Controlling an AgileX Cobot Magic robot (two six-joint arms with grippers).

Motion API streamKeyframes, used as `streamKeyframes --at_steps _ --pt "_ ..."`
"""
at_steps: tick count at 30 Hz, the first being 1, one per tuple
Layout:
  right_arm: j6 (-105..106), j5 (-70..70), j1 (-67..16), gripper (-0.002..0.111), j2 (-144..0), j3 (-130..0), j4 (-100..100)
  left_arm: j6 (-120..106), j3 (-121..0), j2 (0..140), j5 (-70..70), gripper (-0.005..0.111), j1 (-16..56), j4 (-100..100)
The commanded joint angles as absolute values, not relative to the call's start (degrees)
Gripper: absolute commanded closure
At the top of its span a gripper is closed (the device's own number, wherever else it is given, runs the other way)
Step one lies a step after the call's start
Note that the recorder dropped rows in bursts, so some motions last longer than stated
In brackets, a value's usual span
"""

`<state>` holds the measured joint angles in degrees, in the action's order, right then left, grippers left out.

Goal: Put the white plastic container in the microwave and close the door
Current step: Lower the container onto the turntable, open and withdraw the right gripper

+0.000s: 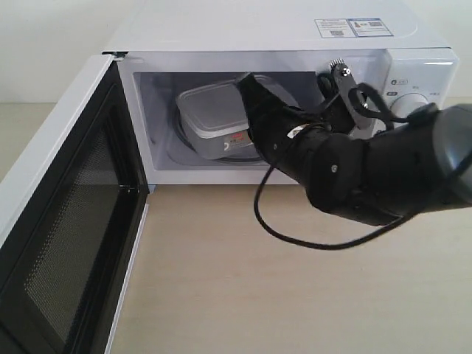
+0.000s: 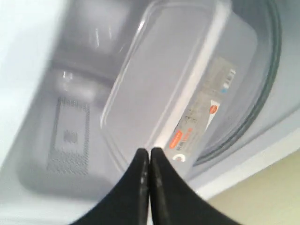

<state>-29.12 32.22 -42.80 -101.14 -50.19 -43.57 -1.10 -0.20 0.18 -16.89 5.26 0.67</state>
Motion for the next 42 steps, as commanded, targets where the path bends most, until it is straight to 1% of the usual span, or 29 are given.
streamKeyframes --at_steps 1,2,5,14,28,36,42 --pt "-9.5 19.4 -42.8 0.108 -97.3 -48.0 -26.8 -1.3 0.0 0.0 -16.9 0.102 5.2 1.1" --pt "-9.7 17.2 -42.9 0.108 -97.4 -48.0 -20.1 -1.3 0.0 0.0 -16.9 0.102 5.2 1.1" --pt "-9.5 17.7 -42.9 0.108 -98.6 -48.0 -14.4 -1.3 0.0 0.0 -16.9 0.102 5.2 1.1" --pt "-8.5 28.1 -42.8 0.108 -107.7 -49.8 -16.2 -1.3 0.0 0.0 -16.9 0.102 5.2 1.1" --pt "-8.8 26.7 -39.8 0.108 -117.5 -63.4 -18.1 -1.3 0.0 0.0 -16.9 0.102 5.2 1.1" --pt "-8.4 29.0 -38.4 0.108 -118.2 -64.0 -19.2 -1.3 0.0 0.0 -16.9 0.102 5.2 1.1" --pt "-8.2 23.5 -38.5 0.108 -118.1 -64.0 -18.6 -1.3 0.0 0.0 -16.9 0.102 5.2 1.1"
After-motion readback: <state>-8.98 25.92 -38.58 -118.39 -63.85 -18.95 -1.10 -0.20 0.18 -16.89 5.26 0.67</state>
